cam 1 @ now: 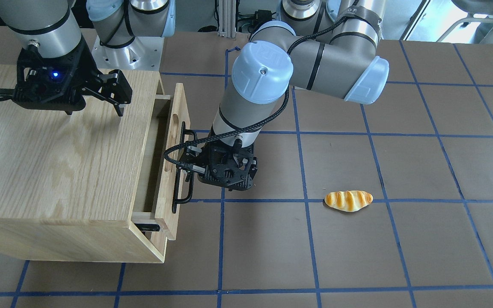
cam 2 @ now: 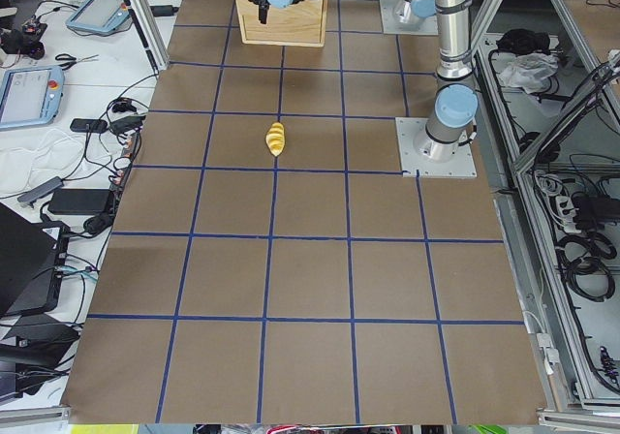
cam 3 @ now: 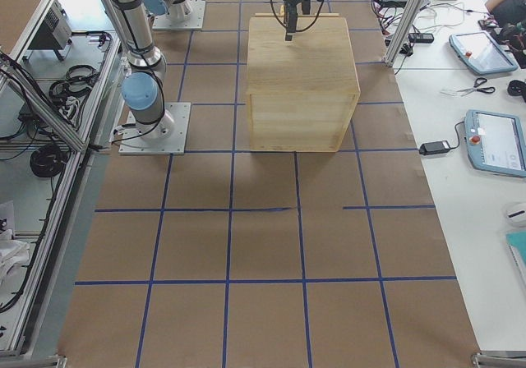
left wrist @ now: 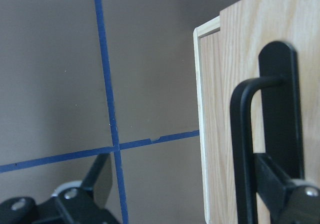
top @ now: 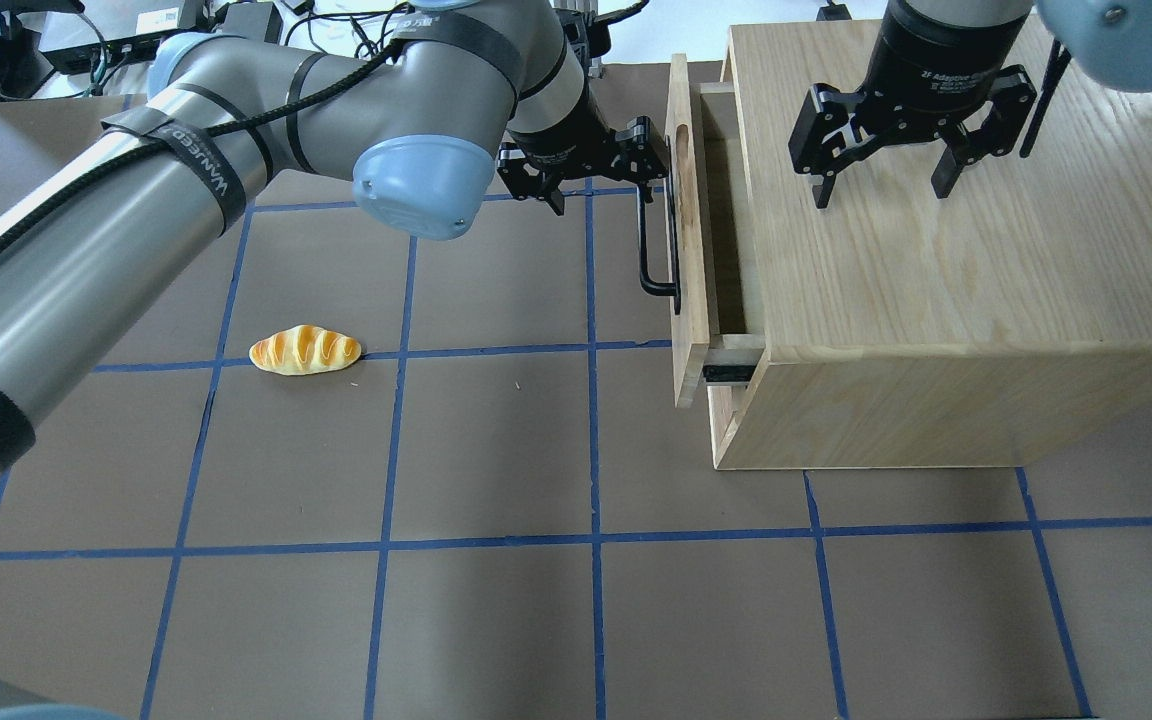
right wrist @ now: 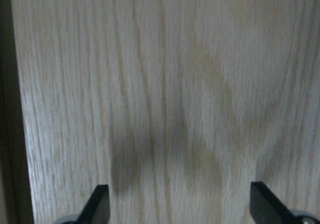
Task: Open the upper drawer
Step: 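Pull the handle with the left gripper, sliding the drawer out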
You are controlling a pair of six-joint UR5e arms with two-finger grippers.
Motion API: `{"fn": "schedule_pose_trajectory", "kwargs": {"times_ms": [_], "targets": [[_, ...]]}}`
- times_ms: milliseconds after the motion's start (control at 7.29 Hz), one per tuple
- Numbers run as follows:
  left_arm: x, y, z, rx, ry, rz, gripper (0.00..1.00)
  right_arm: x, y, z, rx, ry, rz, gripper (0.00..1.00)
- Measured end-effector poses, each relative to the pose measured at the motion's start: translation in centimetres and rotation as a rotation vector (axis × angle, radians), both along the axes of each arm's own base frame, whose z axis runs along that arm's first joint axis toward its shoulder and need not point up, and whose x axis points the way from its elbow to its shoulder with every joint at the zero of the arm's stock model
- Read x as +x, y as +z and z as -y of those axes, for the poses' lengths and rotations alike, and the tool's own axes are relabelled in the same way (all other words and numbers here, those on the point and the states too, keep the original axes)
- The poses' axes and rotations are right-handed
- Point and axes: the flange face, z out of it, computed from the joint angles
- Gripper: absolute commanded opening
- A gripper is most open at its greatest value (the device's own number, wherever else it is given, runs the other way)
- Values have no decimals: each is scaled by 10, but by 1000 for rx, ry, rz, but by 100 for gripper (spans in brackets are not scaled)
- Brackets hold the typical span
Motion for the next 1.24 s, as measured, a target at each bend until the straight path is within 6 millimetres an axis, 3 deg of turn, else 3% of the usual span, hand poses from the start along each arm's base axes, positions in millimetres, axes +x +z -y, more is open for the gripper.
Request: {"fn": "schedule_pose_trajectory", "kwargs": {"times_ms": [549, 1235], "targets": [[9, -3, 4, -11, -31, 41, 100, 0, 0, 0, 0, 1, 0, 100], [34, -3, 15, 0, -30, 55, 100, 0, 0, 0, 0, 0, 0, 100]]}}
